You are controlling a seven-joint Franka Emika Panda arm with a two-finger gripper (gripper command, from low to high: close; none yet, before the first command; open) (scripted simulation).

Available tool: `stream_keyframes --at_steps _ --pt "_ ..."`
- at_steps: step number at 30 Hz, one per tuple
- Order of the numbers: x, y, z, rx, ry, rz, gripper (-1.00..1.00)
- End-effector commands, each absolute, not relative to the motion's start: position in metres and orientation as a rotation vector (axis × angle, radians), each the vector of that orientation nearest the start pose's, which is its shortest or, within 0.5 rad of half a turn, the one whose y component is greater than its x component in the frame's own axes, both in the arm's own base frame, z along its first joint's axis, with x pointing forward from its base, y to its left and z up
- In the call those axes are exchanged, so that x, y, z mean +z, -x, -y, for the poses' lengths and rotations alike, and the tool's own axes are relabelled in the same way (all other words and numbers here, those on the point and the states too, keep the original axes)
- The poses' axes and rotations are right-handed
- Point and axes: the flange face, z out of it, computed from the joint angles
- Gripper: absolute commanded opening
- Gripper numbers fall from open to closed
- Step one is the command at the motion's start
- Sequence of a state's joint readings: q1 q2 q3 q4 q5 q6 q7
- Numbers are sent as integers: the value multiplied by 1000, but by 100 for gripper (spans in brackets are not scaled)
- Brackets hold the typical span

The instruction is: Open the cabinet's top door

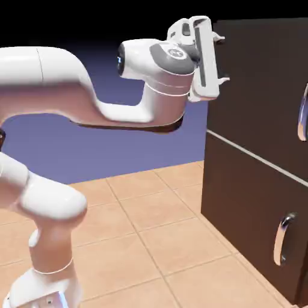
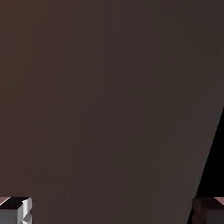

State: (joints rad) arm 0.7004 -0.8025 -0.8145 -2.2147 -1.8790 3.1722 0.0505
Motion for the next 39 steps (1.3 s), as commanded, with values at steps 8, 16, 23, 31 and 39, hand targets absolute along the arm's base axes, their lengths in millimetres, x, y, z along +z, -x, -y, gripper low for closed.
stream_keyframes --at_steps 8,16,23,31,39 --pt "658 -393 134 1241 -1086 -1287 0" --pt "622 -413 191 946 -816 -1396 0" --pt "578 -435 243 662 -598 -1492 0" --pt "575 -486 245 645 -586 -1497 0" --pt "575 -448 232 579 -646 -1464 -100"
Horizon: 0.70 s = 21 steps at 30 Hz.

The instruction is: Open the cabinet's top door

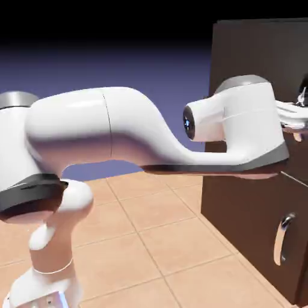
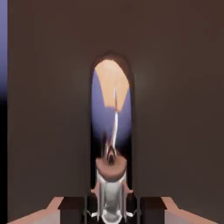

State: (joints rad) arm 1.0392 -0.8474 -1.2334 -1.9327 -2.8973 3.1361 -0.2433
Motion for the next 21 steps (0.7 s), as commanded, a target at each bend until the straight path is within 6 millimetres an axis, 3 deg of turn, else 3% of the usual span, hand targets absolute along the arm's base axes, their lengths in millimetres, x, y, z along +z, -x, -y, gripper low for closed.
stream_keyframes --at_steps 1,21 --pt "575 -442 230 568 -656 -1459 -100" --pt "575 -328 166 354 -840 -1340 -100"
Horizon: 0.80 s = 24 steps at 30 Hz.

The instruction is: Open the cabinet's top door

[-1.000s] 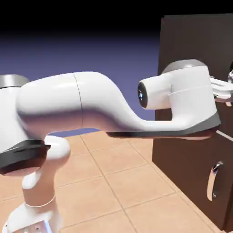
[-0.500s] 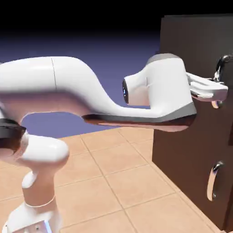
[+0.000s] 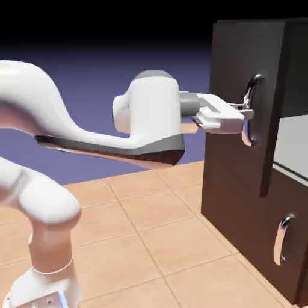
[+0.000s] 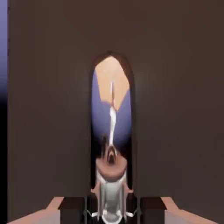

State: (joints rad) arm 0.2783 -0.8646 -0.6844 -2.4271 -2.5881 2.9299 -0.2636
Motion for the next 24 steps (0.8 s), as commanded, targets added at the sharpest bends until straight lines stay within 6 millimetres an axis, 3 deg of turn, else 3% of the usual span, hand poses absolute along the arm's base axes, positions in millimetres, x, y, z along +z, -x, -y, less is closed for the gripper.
stream_keyframes --at_steps 1,15,24 --pt "575 -323 162 342 -850 -1333 -100" --pt "575 -250 92 176 -981 -1230 -100" --pt "575 -224 58 105 -1035 -1183 -100"
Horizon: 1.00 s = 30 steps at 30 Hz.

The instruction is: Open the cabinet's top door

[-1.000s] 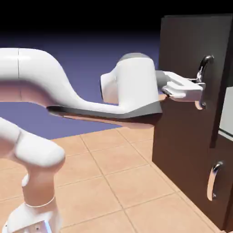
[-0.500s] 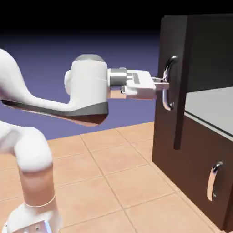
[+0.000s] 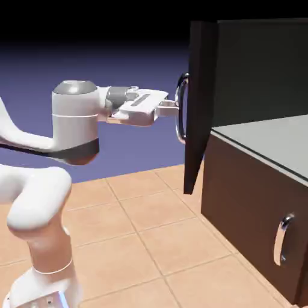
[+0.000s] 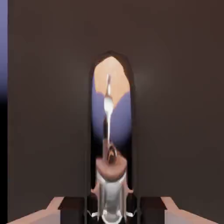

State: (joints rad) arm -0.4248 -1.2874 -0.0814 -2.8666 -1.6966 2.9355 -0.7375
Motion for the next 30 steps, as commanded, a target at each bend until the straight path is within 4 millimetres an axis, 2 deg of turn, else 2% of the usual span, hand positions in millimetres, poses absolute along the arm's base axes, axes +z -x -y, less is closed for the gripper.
stream_keyframes --at_steps 1,8,18,25,30 --pt "575 -222 54 99 -1039 -1179 -100" --pt "575 -203 24 39 -1083 -1138 -100" --pt "575 -171 -43 -83 -1168 -1051 -100" --pt "575 -154 -99 -180 -1233 -978 -100" --pt "575 -144 -153 -272 -1291 -906 -100"
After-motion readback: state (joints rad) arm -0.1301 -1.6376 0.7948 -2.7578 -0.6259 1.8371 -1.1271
